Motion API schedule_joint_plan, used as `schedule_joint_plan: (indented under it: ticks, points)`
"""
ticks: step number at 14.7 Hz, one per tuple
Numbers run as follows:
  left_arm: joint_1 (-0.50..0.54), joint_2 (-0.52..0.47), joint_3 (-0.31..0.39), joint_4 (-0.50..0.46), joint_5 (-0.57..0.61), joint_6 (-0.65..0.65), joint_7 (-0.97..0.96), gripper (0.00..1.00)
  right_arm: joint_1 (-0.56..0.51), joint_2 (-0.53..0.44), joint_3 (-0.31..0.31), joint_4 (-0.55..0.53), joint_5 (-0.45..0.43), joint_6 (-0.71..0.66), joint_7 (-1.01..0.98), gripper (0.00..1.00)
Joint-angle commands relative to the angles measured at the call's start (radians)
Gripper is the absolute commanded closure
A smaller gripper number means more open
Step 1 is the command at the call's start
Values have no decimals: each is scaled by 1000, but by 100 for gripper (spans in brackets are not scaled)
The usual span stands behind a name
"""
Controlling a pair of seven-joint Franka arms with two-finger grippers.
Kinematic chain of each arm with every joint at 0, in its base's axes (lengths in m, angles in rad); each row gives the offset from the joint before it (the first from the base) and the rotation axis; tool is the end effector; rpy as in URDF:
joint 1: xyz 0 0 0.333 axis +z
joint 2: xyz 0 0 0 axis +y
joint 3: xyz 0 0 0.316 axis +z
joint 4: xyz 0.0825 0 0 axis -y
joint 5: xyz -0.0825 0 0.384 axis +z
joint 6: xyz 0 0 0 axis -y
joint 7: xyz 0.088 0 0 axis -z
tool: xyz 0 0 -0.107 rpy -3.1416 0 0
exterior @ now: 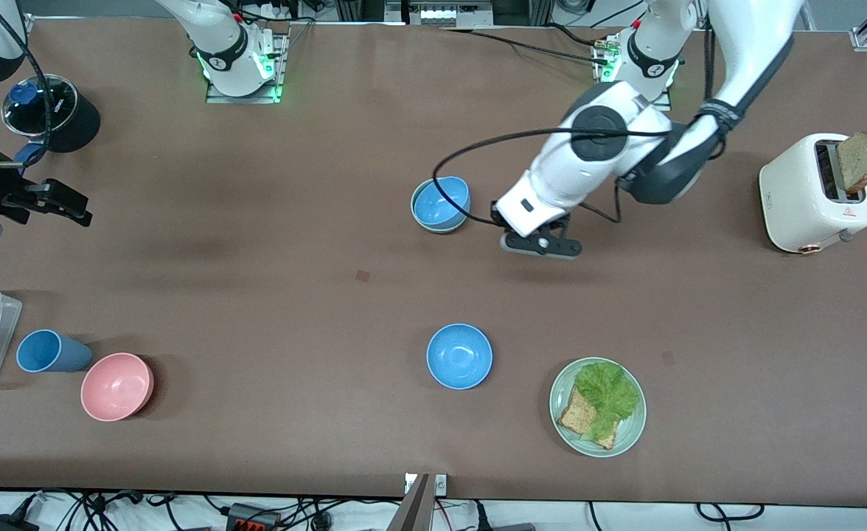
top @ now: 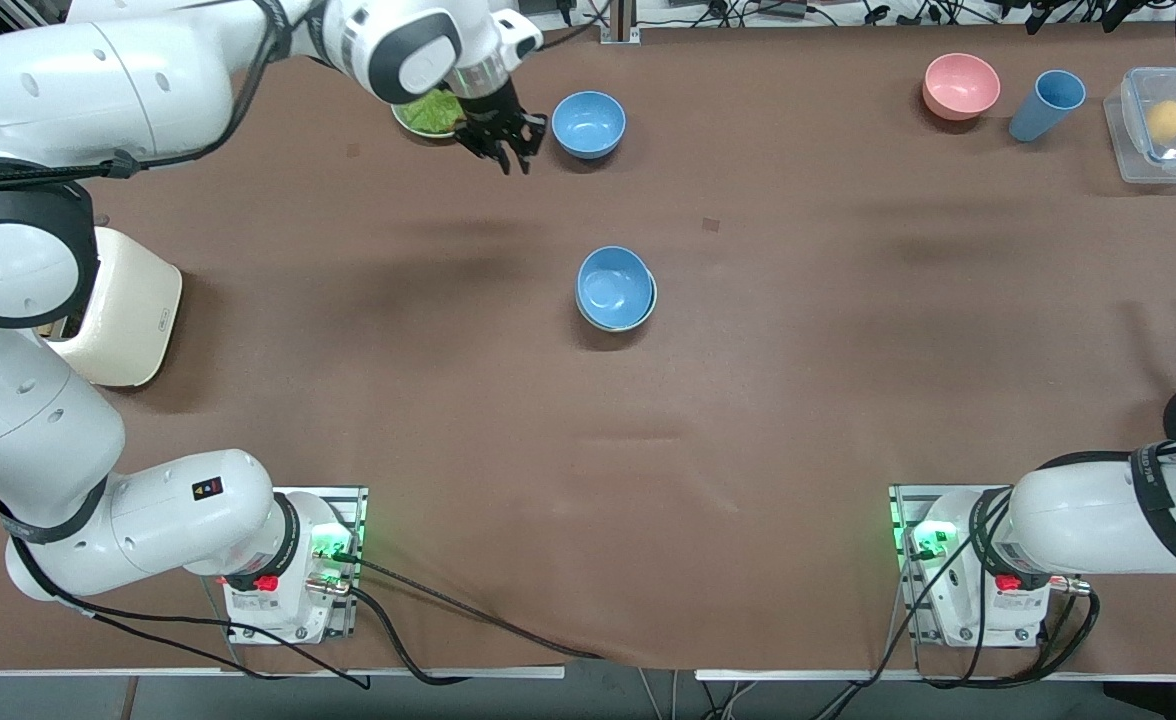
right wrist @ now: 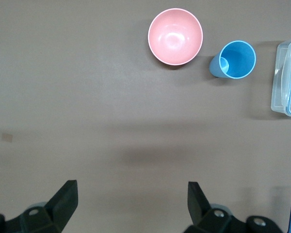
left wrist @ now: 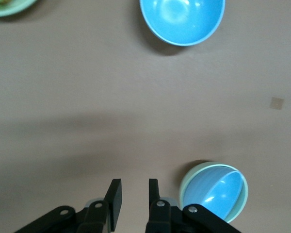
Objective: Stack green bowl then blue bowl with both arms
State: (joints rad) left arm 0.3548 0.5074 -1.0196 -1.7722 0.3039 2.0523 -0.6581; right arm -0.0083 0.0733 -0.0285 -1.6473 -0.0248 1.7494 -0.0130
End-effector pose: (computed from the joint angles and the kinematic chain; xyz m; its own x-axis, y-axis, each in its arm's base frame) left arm 0.5473 -0.3241 0.3894 0.9940 -0.0880 -0.0646 -0.0779 -0.9864 0.1446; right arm 0.5880 -0.0234 0.5620 0.9994 -0.0192 0.0284 -0.0200 -0.9994 0.0270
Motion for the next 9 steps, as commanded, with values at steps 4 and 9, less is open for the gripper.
schedule_joint_plan:
  ticks: [4,9]
  points:
    - [85,5,-8,189,6,-219,296,70,4,-1,-4,6,-7,-1,-15,0]
    - [151,-38,79,181,-8,-225,581,66,4,-6,-4,6,-10,-16,-61,0]
